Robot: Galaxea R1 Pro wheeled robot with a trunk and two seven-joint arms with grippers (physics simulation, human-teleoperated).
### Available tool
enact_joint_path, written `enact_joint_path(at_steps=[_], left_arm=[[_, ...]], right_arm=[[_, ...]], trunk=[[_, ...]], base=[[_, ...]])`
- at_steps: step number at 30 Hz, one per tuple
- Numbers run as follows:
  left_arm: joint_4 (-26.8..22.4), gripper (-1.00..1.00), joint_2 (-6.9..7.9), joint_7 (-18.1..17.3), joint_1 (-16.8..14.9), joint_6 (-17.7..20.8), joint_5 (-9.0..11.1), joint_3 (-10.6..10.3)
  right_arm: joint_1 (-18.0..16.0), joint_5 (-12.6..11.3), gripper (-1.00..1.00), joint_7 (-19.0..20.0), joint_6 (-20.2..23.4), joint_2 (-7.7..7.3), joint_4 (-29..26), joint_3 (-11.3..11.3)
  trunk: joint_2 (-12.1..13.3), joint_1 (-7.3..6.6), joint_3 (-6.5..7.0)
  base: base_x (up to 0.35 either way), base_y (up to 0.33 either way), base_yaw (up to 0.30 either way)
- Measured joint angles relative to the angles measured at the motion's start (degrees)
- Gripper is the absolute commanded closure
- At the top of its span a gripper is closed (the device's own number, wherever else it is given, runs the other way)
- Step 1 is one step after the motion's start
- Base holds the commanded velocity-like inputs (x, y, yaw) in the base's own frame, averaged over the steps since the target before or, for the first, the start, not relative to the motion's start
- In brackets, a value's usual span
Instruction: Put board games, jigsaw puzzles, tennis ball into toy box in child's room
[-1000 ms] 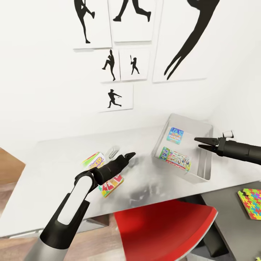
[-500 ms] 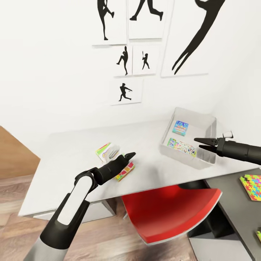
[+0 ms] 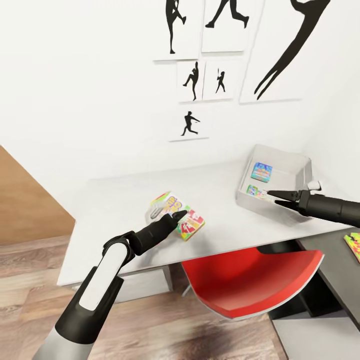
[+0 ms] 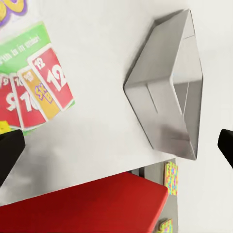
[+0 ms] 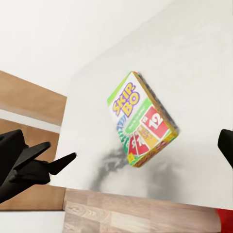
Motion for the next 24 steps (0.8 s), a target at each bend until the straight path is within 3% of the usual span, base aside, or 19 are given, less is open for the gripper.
enact_joint_path(at_steps=[7,12,17,24], left_arm=[[0.0,-1.00,-0.01,-0.1,0.0,0.1,0.0,0.0],[0.0,-1.00,-0.02,-0.1,0.0,0.2,0.0,-0.1],[0.0,-1.00,-0.04,-0.1,0.0,0.2,0.0,0.0],[0.0,-1.00,-0.05,-0.1,0.0,0.3,0.0,0.0]], right_arm=[[-0.1,0.0,-1.00,0.0,-0.1,-0.04,-0.3,-1.0],[-0.1,0.0,-1.00,0.0,-0.1,0.08,-0.4,-3.7],[-0.6,0.0,-1.00,-0.1,-0.1,0.42,-0.6,-6.6],[-1.9,0.1,-1.00,-0.5,0.0,1.12,-0.7,-7.8]], trunk=[[0.0,0.00,0.00],[0.0,-0.01,0.00],[0.0,-0.01,0.00],[0.0,0.00,0.00]], base=[[0.007,0.300,0.000],[0.041,0.285,0.000],[0.027,0.162,0.000],[0.012,0.070,0.000]])
